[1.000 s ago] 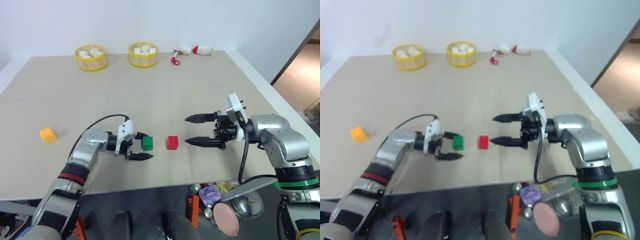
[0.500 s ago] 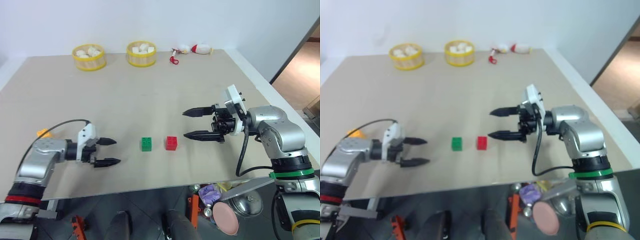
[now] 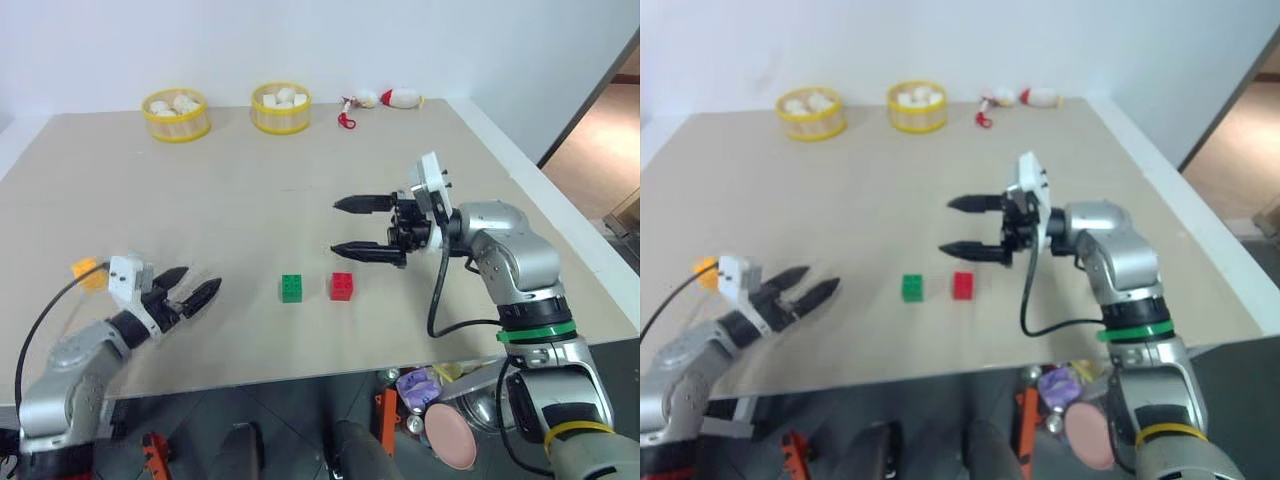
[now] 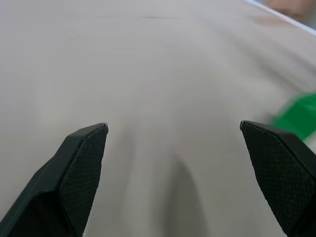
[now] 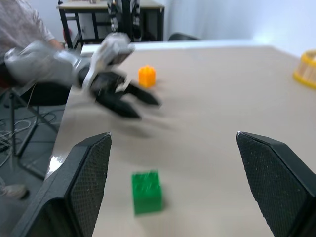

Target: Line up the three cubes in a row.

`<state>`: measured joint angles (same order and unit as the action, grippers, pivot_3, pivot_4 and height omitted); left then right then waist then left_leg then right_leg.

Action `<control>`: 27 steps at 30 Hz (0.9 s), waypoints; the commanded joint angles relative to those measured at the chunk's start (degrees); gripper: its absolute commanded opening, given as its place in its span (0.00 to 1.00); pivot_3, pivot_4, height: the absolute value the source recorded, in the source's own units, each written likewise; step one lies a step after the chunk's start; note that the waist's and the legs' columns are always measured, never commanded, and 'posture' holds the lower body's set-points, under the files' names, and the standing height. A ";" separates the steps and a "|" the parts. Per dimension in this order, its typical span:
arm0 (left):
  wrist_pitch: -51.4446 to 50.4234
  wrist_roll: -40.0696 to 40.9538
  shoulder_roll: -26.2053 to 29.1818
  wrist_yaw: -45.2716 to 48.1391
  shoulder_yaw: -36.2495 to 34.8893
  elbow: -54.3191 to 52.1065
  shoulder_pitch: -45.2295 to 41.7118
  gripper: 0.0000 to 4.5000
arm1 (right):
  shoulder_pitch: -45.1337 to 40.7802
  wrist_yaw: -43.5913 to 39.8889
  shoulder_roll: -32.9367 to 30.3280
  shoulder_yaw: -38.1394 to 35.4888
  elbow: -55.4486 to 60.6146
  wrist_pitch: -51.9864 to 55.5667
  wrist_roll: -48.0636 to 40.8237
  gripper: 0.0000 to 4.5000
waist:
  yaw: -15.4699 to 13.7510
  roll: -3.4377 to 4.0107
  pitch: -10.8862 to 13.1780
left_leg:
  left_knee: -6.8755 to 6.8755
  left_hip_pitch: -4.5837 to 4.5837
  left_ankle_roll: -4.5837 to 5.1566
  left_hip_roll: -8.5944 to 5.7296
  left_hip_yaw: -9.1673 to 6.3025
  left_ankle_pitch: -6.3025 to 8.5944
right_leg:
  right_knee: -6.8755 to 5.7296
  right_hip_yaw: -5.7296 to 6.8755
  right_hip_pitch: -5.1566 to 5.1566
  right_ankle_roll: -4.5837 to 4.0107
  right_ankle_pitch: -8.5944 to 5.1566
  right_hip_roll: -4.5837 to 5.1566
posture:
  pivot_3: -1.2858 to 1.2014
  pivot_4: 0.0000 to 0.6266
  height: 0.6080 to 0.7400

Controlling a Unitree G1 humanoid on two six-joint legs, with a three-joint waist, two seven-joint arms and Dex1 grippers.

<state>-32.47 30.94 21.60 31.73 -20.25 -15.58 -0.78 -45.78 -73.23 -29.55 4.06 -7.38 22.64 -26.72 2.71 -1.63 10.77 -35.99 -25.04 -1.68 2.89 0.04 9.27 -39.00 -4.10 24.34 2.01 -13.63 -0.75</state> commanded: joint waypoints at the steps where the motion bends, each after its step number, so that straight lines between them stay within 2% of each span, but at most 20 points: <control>1: -1.73 -2.15 -4.59 -14.85 -4.34 -5.65 0.97 0.99 | -2.37 0.30 1.43 -0.46 -0.31 -0.75 -0.63 0.93 | -0.11 -0.03 -0.02 | -0.01 0.00 0.00 0.00 -0.02 0.00 | 0.00 0.02 -0.02 0.00 0.02 -0.01 | 0.52 0.24 1.00; 5: -3.98 -3.88 -11.21 -30.69 -8.71 -9.11 -0.15 0.99 | -1.64 -1.40 2.10 0.73 2.64 0.51 -1.68 0.93 | -0.11 -0.06 -0.03 | -0.15 0.00 0.00 -0.02 0.01 -0.01 | 0.00 0.01 -0.08 0.08 0.07 0.02 | 0.52 0.24 1.00; 11: -6.05 -6.84 -13.75 -42.80 -11.42 -12.37 -1.29 0.99 | -0.11 -1.91 3.06 2.65 4.12 -0.48 -0.45 0.93 | 0.00 -0.13 -0.08 | -0.20 0.00 0.00 -0.03 0.06 0.00 | 0.00 -0.03 -0.08 0.10 0.09 0.01 | 0.52 0.24 1.00; 19: -8.76 -8.54 -13.14 -47.84 -12.74 -12.30 -2.41 0.99 | 0.00 0.87 5.51 3.54 4.58 -1.01 0.07 0.93 | 0.00 -0.17 -0.10 | -0.21 -0.01 -0.02 -0.06 0.05 0.00 | 0.01 -0.04 -0.07 -0.07 0.02 0.01 | 0.52 0.24 1.00; 27: -9.10 -9.52 -11.06 -46.83 -11.55 -7.47 -5.76 0.99 | 0.82 2.46 6.19 3.80 5.31 -0.84 -0.33 0.93 | -0.01 -0.20 -0.12 | -0.20 -0.02 -0.02 -0.06 0.04 0.00 | 0.01 -0.02 -0.07 -0.15 -0.03 0.01 | 0.52 0.24 1.00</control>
<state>-41.80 22.27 9.21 -15.57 -32.12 -23.16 -5.62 -44.72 -71.02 -23.46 8.53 -4.47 22.31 -26.57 2.70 -1.83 10.66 -36.19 -25.06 -1.70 2.83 0.08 9.28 -38.98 -4.13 24.27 1.86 -13.66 -0.74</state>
